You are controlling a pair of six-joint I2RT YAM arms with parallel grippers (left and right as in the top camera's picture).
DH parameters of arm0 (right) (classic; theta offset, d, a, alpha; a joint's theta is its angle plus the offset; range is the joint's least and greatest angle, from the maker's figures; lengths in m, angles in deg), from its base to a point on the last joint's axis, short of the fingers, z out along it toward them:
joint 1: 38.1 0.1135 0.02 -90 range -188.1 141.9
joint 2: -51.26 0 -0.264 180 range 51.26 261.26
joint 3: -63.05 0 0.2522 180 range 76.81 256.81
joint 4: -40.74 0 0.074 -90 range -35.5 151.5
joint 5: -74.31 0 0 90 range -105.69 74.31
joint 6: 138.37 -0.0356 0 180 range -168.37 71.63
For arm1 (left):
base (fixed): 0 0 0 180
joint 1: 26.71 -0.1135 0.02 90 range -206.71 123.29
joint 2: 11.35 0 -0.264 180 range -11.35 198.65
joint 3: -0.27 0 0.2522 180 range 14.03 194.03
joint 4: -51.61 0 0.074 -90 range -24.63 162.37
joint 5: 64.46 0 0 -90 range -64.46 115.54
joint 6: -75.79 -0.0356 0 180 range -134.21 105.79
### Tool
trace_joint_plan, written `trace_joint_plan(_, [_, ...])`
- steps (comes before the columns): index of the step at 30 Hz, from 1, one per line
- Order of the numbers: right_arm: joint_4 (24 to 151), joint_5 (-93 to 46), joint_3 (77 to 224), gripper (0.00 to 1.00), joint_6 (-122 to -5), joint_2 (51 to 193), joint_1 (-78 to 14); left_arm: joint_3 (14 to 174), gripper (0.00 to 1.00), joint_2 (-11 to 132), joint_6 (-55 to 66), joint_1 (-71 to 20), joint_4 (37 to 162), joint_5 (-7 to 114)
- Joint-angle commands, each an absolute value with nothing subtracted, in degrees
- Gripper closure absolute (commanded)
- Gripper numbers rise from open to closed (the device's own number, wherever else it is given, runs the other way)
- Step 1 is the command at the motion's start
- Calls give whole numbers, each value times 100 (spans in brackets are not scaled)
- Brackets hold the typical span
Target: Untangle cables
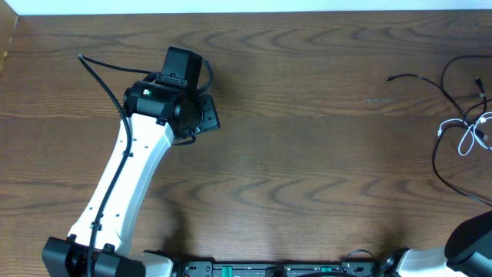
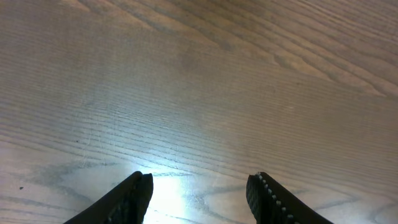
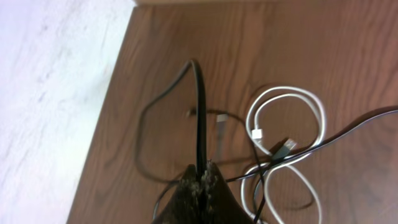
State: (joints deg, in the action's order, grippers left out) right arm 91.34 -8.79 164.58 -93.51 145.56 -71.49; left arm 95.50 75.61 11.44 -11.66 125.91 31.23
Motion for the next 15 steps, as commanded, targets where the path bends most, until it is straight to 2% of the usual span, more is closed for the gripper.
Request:
trace_joint_plan(1, [8489, -2962, 16487, 99, -8783, 14514, -7107, 9513, 46, 7524, 1151, -1186, 12619, 3108])
trace_joint_plan(3, [7718, -4475, 16487, 99, -8466, 14514, -7033, 9513, 46, 7524, 1151, -1186, 12619, 3108])
trace_joint_plan(7, [6349, -6354, 16487, 99, -8595, 14514, -6913, 9513, 46, 7524, 1151, -1186, 12621, 3108])
trace_joint_plan(11, [5012, -7159, 16487, 99, -9345, 14514, -6871, 9513, 46, 7524, 1151, -1186, 12619, 3106])
trace_joint_plan(15, [4644, -6885, 16487, 99, -9507, 14514, -6887, 9513, 46, 7524, 1151, -1186, 12619, 3106])
